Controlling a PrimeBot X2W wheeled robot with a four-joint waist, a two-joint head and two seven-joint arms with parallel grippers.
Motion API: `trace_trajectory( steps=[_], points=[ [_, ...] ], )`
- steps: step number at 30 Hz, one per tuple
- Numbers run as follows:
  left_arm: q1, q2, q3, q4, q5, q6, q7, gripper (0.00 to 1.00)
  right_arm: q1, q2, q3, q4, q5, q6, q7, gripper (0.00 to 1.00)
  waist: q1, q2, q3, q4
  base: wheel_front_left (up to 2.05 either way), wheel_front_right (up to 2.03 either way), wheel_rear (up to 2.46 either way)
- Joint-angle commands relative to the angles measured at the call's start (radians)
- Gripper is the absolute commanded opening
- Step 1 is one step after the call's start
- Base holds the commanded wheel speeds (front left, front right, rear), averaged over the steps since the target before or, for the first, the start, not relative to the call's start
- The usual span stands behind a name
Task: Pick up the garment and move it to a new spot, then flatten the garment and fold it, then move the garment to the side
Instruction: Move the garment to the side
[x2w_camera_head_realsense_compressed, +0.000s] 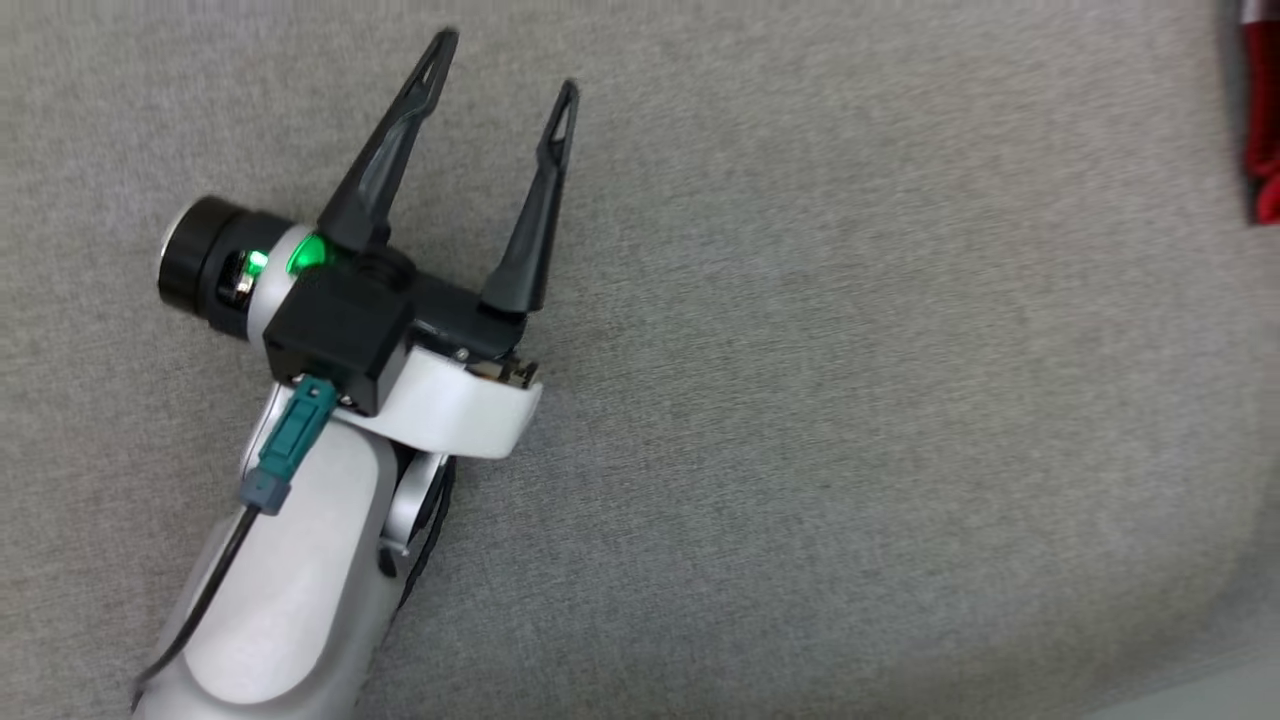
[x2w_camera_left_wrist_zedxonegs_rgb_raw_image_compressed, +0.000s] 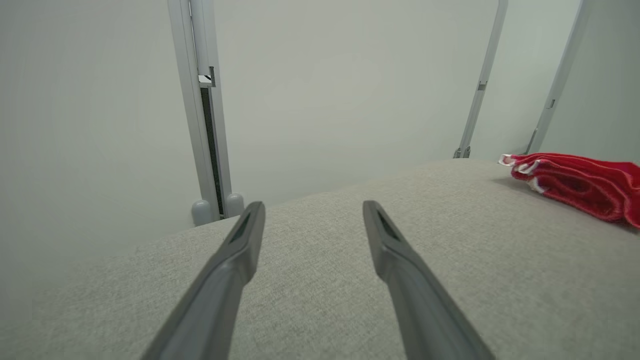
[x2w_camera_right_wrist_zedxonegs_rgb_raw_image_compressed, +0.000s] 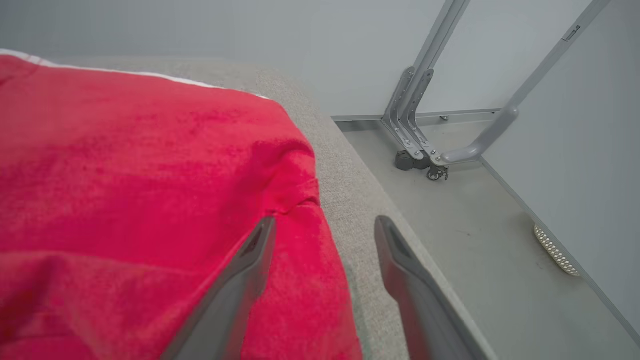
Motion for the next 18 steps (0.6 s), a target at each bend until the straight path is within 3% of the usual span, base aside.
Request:
trace_trajectory(
  steps=[1,7,13,18],
  points=[
    [0.020,0.010,0.008,0.007,-0.009,0.004,-0.005,1.00,0.028,0.015,-0.008,-0.010,0.013,-0.002,-0.011,1.00,0.0000,0.0000,-0.049,-0.026,0.00,0.00,0.00],
    [0.108,0.028,0.036,0.040,-0.046,0.023,-0.009,1.00,0.185,0.105,-0.097,-0.180,0.037,-0.002,-0.018,1.00,0.0000,0.0000,-0.157,-0.058,0.00,0.00,0.00],
    [0.193,0.034,0.062,0.059,-0.084,0.044,-0.015,1.00,0.380,0.218,-0.202,-0.425,-0.055,-0.002,-0.018,1.00,0.0000,0.0000,-0.243,-0.039,0.00,0.00,0.00],
    [0.258,0.021,0.080,0.062,-0.120,0.064,-0.027,1.00,0.492,0.285,-0.177,-0.587,-0.134,-0.002,-0.018,1.00,0.0000,0.0000,-0.308,0.006,0.00,0.00,0.00]
  ],
)
